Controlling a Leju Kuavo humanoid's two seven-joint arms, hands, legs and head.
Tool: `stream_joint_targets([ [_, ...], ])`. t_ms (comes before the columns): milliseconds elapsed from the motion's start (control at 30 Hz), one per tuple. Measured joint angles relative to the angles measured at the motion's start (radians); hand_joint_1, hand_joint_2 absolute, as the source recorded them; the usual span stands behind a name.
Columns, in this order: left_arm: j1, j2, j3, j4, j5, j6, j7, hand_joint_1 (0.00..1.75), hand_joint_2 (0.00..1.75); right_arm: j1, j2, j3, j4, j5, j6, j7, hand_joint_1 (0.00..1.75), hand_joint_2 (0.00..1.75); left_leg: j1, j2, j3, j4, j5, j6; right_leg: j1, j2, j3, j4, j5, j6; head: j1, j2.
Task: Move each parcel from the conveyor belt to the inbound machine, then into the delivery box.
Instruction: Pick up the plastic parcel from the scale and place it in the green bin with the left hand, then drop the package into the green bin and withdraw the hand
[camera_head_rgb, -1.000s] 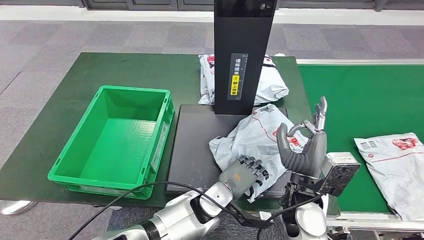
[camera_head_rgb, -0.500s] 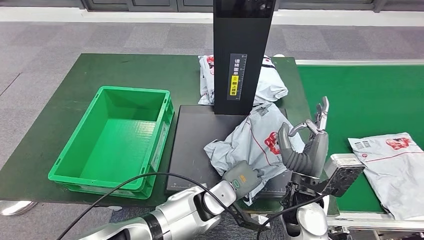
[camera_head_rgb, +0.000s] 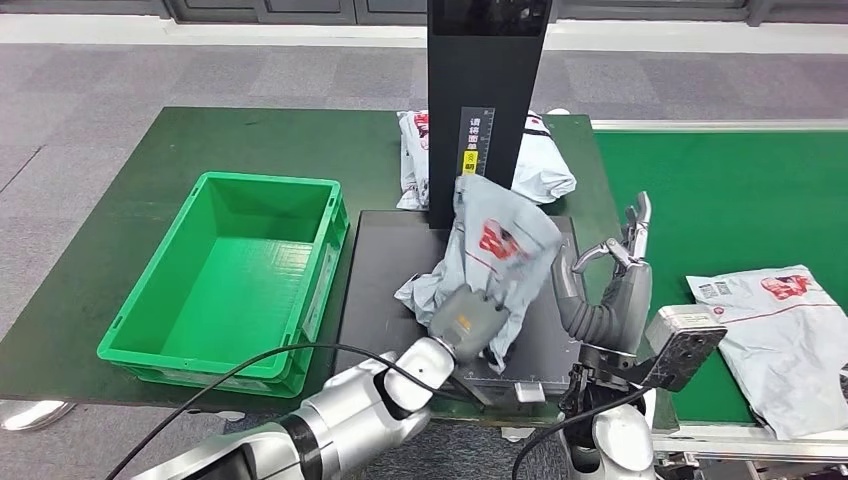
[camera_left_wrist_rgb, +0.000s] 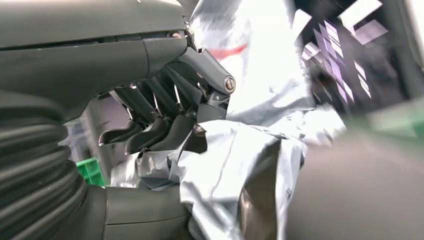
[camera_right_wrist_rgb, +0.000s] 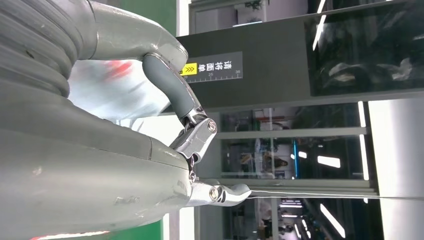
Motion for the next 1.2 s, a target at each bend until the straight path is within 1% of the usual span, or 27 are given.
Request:
stream_joint_targets([
  [100, -0.008, 0.015, 0.108, -0.011, -0.020, 0.120, -0.020, 1.75, 1.75, 0.000, 0.000, -0.011, 0.000, -0.001, -0.013, 0.012, 0.00, 1.75, 0.000, 0.000, 0.000, 0.000, 0.000, 0.000, 0.000, 0.000, 0.000, 0.000, 0.000, 0.000, 0.000, 0.000],
  [167, -0.002, 0.031, 0.181, -0.037, -0.042, 0.167, -0.041, 1.75, 1.75, 0.002, 0.000, -0.026, 0.000, -0.001, -0.022, 0.015, 0.00, 1.75, 0.000, 0.000, 0.000, 0.000, 0.000, 0.000, 0.000, 0.000, 0.000, 0.000, 0.000, 0.000, 0.000, 0.000],
  [200, 0.004, 0.041, 0.230, -0.058, -0.061, 0.182, -0.056, 1.75, 1.75, 0.004, 0.000, -0.034, 0.001, 0.000, -0.026, 0.016, 0.00, 1.75, 0.000, 0.000, -0.001, 0.000, 0.000, 0.000, 0.000, 0.000, 0.000, 0.000, 0.000, 0.000, 0.000, 0.000],
  [300, 0.021, 0.063, 0.402, -0.126, -0.112, 0.211, -0.097, 1.75, 1.75, 0.012, 0.001, -0.061, 0.006, 0.005, -0.036, 0.021, 0.00, 1.75, 0.000, 0.000, -0.001, 0.000, 0.000, 0.000, 0.000, 0.001, -0.001, 0.000, 0.000, 0.000, 0.000, 0.000],
  [367, 0.032, 0.074, 0.490, -0.161, -0.126, 0.218, -0.109, 1.75, 1.75, 0.016, 0.002, -0.071, 0.007, 0.008, -0.036, 0.024, 0.00, 1.75, 0.000, 0.000, -0.001, 0.000, 0.000, 0.000, 0.000, 0.001, -0.001, 0.000, 0.000, 0.000, 0.000, 0.000],
  [633, 0.104, 0.113, 0.753, -0.317, -0.156, 0.248, -0.131, 1.75, 1.75, 0.040, 0.007, -0.097, 0.021, 0.022, -0.033, 0.027, 0.00, 1.75, 0.000, 0.000, -0.001, -0.001, 0.000, -0.001, 0.000, 0.001, -0.002, 0.000, -0.001, -0.001, 0.000, 0.000],
  [733, 0.133, 0.125, 0.825, -0.382, -0.199, 0.249, -0.125, 1.75, 1.75, 0.043, 0.007, -0.101, 0.032, 0.022, -0.032, 0.025, 0.00, 1.75, 0.000, 0.000, -0.002, -0.001, 0.000, -0.001, 0.000, 0.001, -0.002, 0.000, -0.001, -0.001, 0.000, 0.000],
  [900, 0.166, 0.150, 0.910, -0.478, -0.303, 0.249, -0.091, 1.75, 1.75, 0.047, 0.006, -0.101, 0.047, 0.011, -0.031, 0.012, 0.00, 1.75, 0.000, 0.000, -0.002, -0.001, 0.000, -0.001, 0.000, 0.001, -0.002, 0.000, -0.001, -0.001, 0.000, 0.000],
  [1200, 0.226, 0.189, 1.039, -0.681, -0.322, 0.249, -0.070, 1.75, 1.75, 0.075, -0.015, -0.101, 0.088, -0.038, -0.054, -0.026, 0.00, 1.75, 0.001, 0.000, -0.002, -0.001, -0.001, -0.001, 0.001, 0.001, -0.003, 0.000, -0.001, -0.001, 0.000, 0.000],
])
